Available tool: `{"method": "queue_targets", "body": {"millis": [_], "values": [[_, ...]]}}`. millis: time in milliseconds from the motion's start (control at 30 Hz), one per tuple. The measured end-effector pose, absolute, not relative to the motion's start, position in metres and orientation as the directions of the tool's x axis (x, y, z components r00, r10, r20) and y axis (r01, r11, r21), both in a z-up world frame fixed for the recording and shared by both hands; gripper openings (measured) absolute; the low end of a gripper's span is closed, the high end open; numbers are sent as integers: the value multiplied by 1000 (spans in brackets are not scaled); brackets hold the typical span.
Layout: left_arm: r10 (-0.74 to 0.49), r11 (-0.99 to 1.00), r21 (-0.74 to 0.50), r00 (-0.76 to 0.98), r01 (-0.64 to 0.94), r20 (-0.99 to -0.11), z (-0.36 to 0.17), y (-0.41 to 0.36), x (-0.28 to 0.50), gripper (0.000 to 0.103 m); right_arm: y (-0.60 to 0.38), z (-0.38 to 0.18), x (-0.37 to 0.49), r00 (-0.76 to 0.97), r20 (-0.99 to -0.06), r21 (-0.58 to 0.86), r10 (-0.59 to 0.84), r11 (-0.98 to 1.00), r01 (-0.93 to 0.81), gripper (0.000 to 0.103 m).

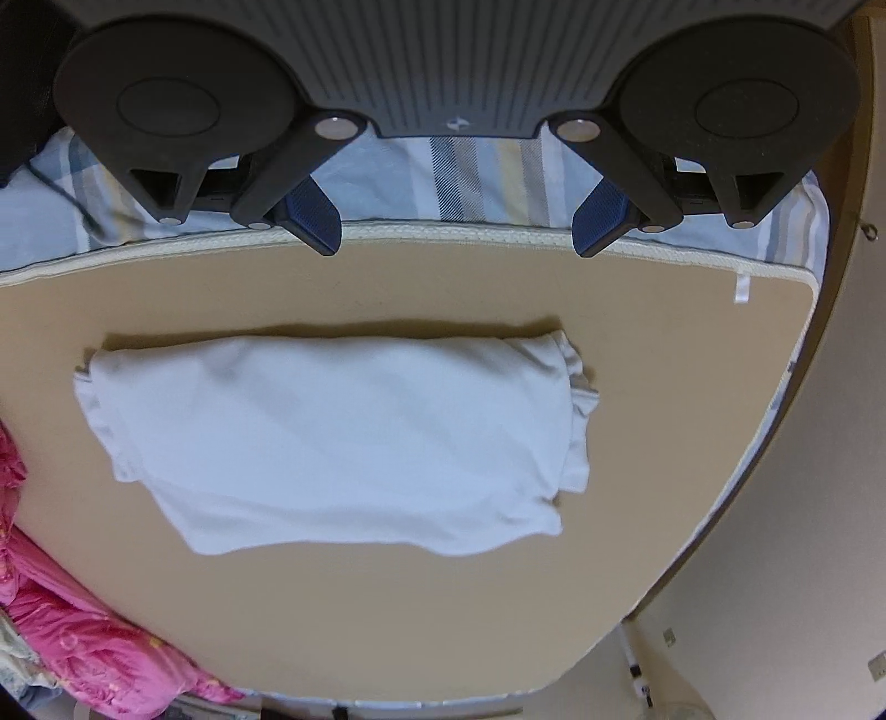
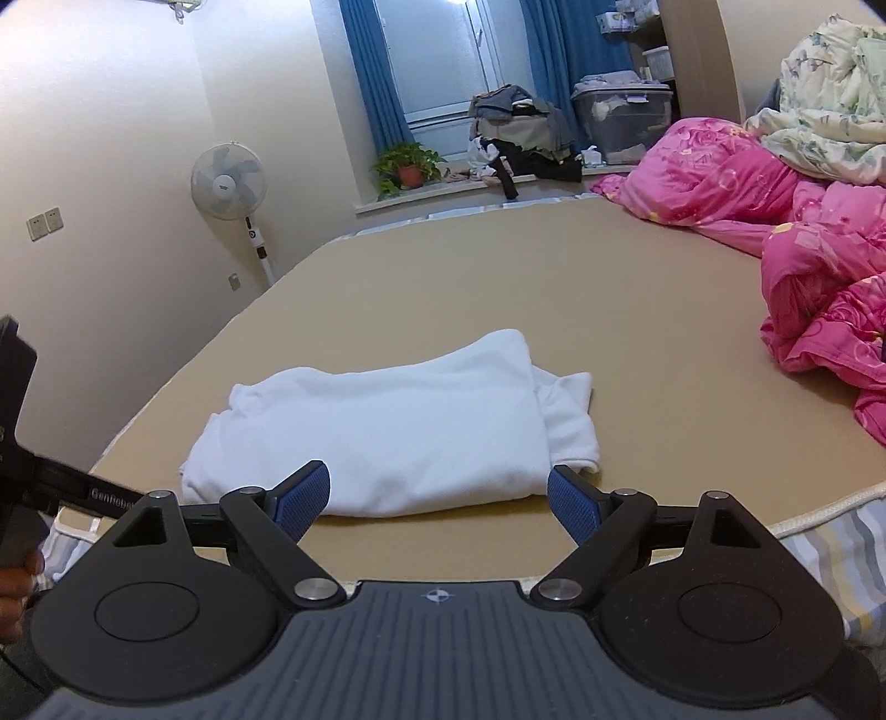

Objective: Fold small clothes
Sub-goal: 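Open both tools and pull them back from the folded white shirt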

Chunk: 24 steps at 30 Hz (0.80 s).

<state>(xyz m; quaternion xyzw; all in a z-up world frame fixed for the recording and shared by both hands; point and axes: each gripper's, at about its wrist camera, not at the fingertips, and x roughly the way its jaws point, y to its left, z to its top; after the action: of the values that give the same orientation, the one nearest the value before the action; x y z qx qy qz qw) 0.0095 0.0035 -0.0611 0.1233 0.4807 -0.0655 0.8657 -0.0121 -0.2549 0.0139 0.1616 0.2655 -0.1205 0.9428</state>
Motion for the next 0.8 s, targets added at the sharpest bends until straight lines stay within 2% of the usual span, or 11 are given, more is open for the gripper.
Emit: {"method": "queue_targets", "body": {"millis": [433,800], "values": [[22,957,189,599,218,-801,-28,-3,-3,93,-251,21,-26,849,-509,269,-142,911,314,87],[36,951,213,606,222,-795,-26,-13,9,93,-259,15,-19,834,-534,291,-139,896,336,87]]}}
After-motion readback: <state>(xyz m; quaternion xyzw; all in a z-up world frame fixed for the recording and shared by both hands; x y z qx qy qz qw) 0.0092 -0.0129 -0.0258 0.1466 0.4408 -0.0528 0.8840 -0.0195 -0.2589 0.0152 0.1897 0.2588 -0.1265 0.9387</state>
